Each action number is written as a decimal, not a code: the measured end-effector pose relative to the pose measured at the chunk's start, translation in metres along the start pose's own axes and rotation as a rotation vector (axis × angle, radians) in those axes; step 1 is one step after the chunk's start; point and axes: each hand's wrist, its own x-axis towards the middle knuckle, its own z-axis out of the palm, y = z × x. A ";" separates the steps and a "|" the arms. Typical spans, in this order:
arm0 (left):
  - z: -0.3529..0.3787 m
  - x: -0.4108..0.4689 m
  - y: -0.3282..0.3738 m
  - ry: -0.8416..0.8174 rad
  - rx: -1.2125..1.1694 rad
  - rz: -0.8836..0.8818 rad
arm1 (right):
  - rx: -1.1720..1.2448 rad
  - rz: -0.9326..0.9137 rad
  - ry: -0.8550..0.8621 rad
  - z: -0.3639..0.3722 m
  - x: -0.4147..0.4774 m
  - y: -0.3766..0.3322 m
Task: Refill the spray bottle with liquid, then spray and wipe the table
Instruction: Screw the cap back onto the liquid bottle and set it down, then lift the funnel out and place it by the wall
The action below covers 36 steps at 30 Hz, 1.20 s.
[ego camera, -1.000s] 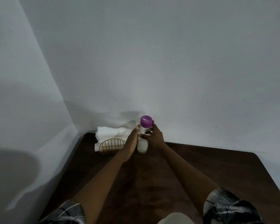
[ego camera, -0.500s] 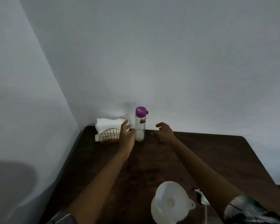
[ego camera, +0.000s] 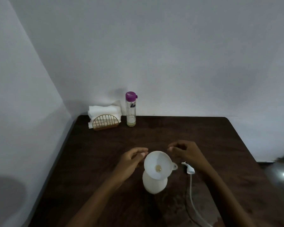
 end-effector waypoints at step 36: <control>0.023 -0.027 -0.016 0.089 -0.020 0.114 | 0.358 0.144 0.259 0.024 -0.057 0.017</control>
